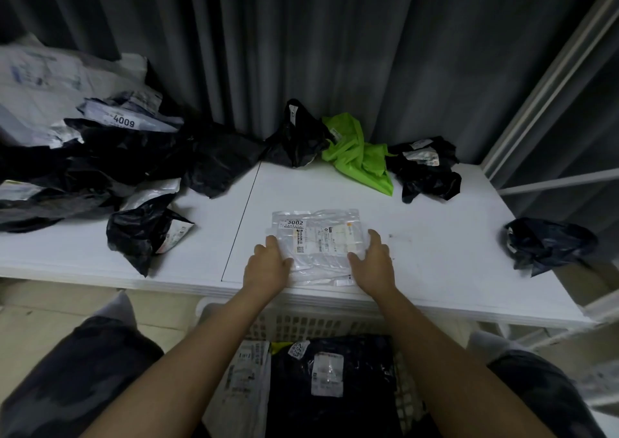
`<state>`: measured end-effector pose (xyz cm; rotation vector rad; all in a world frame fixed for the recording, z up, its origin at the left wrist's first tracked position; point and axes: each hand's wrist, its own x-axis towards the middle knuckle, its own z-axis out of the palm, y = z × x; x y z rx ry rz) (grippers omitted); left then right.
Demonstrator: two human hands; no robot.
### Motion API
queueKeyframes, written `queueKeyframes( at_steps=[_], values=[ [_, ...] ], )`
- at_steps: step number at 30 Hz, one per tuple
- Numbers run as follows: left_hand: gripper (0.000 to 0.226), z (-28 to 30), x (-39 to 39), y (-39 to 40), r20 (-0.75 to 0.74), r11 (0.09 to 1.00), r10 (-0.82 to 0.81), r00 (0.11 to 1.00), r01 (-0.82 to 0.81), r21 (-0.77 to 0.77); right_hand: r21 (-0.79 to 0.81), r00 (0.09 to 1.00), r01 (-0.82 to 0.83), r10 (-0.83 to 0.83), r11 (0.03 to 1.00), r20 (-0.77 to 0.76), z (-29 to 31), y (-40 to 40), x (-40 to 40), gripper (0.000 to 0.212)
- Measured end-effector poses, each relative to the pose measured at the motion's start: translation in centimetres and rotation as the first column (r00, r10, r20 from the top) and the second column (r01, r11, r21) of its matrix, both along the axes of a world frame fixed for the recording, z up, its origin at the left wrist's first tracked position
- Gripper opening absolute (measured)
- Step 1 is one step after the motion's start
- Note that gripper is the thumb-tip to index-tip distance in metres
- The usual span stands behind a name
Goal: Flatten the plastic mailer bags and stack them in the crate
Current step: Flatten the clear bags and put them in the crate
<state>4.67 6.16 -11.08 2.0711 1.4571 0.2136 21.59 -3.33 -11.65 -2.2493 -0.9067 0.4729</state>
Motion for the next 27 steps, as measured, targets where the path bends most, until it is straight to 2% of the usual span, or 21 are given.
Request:
queueKeyframes(
  at_steps=[3,6,9,14,18,20,23,25,27],
  values=[
    [0.052,-0.1,-0.3,0.7,0.195,0.991,0.08,0.978,-0.057,-0.119,0.117,0.999,0.038,-0.042,0.992,0.03,0.4,0.1,0.0,0.061],
    [0.049,0.2,-0.3,1.1,0.364,0.959,0.205,0.909,-0.112,-0.26,0.229,0.997,0.079,-0.083,0.97,0.009,0.6,0.3,0.1,0.054],
    [0.039,0.5,-0.3,1.4,0.453,0.955,0.234,0.86,-0.114,-0.275,0.325,0.991,0.131,-0.118,0.937,-0.06,0.5,0.4,0.7,0.051],
    [0.034,0.5,-0.6,1.8,0.427,0.969,0.164,0.889,-0.064,-0.239,0.337,0.983,0.157,-0.113,0.928,-0.148,-0.3,0.1,1.6,0.047],
    [0.048,0.7,-0.8,1.9,0.249,0.987,0.059,0.967,-0.018,-0.162,0.321,0.984,0.051,0.006,0.946,-0.175,-1.4,-0.2,1.5,0.048],
    [0.055,1.0,-0.5,1.6,0.095,0.995,0.032,0.995,-0.023,-0.098,0.267,0.996,0.04,-0.017,0.963,-0.087,-1.6,-0.3,1.5,0.047],
    [0.051,1.0,1.1,0.4,0.014,0.994,-0.048,0.999,0.047,0.101,0.145,0.958,0.052,-0.091,0.988,0.273,-1.3,-0.1,0.7,0.045],
    [0.052,0.2,2.8,-0.2,-0.029,0.953,-0.162,0.986,0.164,0.256,0.13,0.882,-0.065,-0.004,0.989,0.471,-0.9,0.9,-0.4,0.043],
    [0.054,-0.6,4.5,-0.1,-0.102,0.918,-0.231,0.967,0.252,0.305,0.022,0.808,-0.214,0.164,0.977,0.566,-1.1,2.4,-1.0,0.055]
  ],
)
